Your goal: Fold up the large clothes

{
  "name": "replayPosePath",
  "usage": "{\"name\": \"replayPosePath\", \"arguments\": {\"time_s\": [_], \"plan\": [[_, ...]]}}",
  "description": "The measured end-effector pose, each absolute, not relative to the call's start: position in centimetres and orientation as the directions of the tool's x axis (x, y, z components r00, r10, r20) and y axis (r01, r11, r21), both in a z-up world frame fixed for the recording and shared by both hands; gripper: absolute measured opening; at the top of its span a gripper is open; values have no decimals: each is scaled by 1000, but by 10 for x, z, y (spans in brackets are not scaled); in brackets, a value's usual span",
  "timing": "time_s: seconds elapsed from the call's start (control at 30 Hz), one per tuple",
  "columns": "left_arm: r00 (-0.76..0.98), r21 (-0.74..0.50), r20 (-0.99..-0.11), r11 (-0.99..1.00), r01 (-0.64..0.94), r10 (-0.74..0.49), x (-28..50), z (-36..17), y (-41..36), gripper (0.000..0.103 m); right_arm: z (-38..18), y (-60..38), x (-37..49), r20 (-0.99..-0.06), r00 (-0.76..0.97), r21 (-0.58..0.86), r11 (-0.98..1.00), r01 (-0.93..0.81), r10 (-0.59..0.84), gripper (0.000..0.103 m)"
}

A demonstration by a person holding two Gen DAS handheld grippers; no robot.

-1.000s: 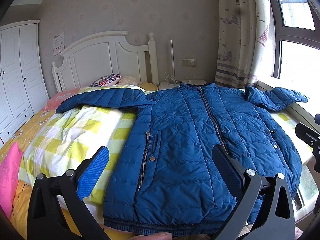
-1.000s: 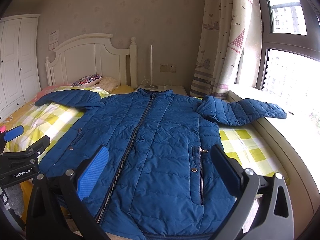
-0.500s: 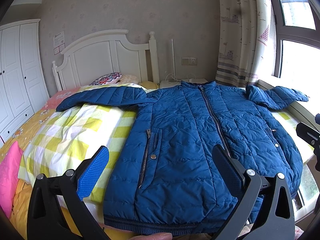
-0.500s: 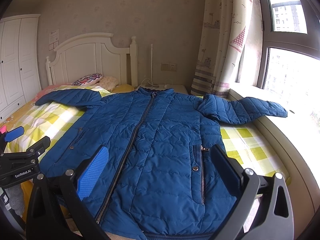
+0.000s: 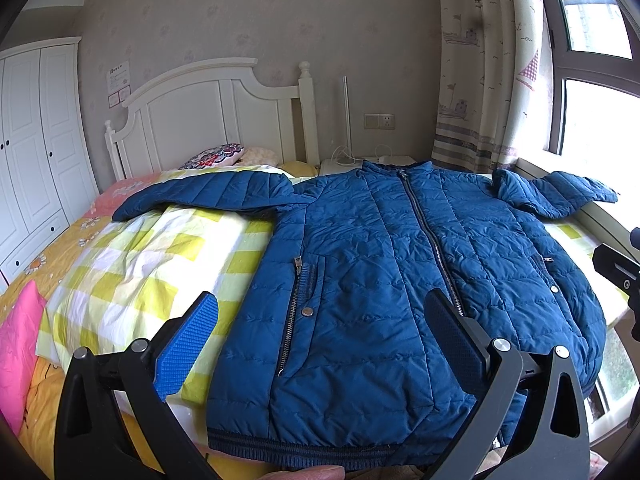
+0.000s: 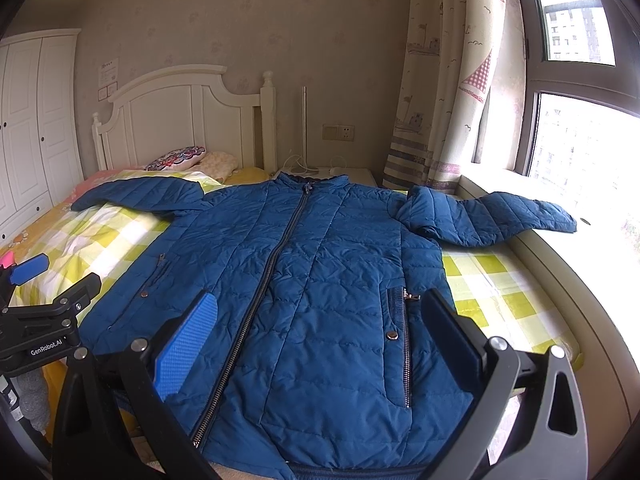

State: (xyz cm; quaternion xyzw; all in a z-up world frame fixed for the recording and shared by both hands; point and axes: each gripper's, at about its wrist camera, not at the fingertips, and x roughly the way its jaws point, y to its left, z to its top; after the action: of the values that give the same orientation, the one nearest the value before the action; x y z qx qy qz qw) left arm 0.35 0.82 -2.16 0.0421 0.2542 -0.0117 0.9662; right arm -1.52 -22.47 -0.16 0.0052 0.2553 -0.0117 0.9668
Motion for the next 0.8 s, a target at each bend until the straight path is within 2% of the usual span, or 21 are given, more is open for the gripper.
{"name": "replayPosePath", "arguments": {"time_s": [0.57,0.7,0.8], "plan": [[840,69,-542,996,61,-14,15,-31,7,99,-14,-235,-8,-522,853,56,998,23,10,101],[790,45,-608,991,128,-74,33,-44,1,99,-24,-245,1,-523,851,68,998,-10,44,101],[729,111,-681,974,196,-69,63,-61,-18,99,-41,-266,21,-585,809,101,995,6,55,101]]}}
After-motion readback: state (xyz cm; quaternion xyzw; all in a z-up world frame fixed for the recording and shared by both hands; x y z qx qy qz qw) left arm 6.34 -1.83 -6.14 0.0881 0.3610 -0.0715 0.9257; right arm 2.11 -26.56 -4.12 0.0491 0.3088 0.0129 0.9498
